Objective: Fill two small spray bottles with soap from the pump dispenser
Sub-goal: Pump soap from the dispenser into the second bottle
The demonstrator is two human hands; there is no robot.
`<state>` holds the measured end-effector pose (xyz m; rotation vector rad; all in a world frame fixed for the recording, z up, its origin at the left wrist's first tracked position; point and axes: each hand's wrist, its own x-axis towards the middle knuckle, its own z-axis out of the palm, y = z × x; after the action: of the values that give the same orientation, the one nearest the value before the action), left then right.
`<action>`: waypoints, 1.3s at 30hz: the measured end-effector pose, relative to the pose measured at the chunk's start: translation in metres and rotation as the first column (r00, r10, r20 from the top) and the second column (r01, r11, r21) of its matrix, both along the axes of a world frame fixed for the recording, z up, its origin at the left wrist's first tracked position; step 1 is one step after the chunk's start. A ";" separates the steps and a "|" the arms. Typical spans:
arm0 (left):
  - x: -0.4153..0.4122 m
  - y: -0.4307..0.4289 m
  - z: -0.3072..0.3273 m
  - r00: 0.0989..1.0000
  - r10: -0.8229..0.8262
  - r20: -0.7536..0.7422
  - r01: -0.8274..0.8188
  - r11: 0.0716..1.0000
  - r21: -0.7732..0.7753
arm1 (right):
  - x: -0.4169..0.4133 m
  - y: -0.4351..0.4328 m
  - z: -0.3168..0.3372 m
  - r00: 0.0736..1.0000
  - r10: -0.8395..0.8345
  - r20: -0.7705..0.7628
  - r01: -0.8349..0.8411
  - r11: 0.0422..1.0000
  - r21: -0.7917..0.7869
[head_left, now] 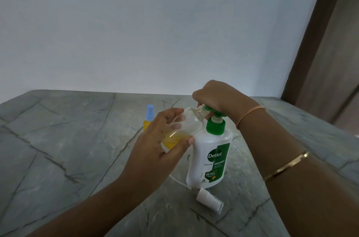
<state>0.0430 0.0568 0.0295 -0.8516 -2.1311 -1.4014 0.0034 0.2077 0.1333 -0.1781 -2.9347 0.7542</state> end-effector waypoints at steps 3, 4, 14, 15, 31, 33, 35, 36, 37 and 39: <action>-0.001 -0.001 -0.003 1.000 0.003 0.003 -0.003 1.000 -0.010 | 0.001 -0.001 -0.002 1.000 -0.004 0.011 0.004 1.000 0.005; -0.001 -0.001 -0.004 1.000 0.008 -0.004 -0.008 1.000 -0.010 | 0.002 -0.001 -0.002 1.000 -0.006 0.011 0.006 1.000 0.002; 0.001 -0.001 -0.001 0.999 0.019 -0.041 -0.019 1.000 -0.009 | 0.006 -0.005 0.007 0.999 0.029 -0.043 -0.029 1.000 -0.001; 0.001 -0.001 0.000 0.999 0.016 -0.039 -0.017 1.000 -0.004 | 0.006 -0.006 0.008 0.999 0.031 -0.024 -0.031 0.999 -0.008; 0.000 -0.003 -0.003 0.999 0.013 -0.030 -0.013 1.000 0.006 | 0.011 -0.008 0.001 1.000 -0.024 -0.003 0.024 1.000 -0.015; 0.000 -0.003 -0.003 0.999 0.015 -0.033 -0.015 1.000 0.002 | 0.010 -0.008 0.001 0.999 -0.015 -0.032 0.014 0.999 -0.034; 0.000 -0.002 -0.003 0.999 0.017 -0.042 -0.017 1.000 0.004 | 0.010 -0.006 0.004 0.998 -0.008 -0.058 0.005 0.999 -0.046; -0.001 -0.002 -0.003 0.999 0.017 -0.042 -0.017 1.000 0.007 | 0.011 -0.006 0.006 0.998 -0.006 -0.062 0.003 0.999 -0.043; -0.002 -0.002 -0.003 0.999 0.018 -0.040 -0.018 1.000 0.009 | 0.011 -0.006 0.007 0.998 -0.003 -0.059 0.001 0.999 -0.036; -0.003 -0.002 -0.003 0.999 0.018 -0.041 -0.018 1.000 0.015 | 0.010 -0.006 0.008 0.999 0.006 -0.043 -0.007 1.000 -0.027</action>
<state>0.0404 0.0544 0.0270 -0.8467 -2.0899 -1.3772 0.0139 0.2013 0.1415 -0.1521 -2.8873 0.7884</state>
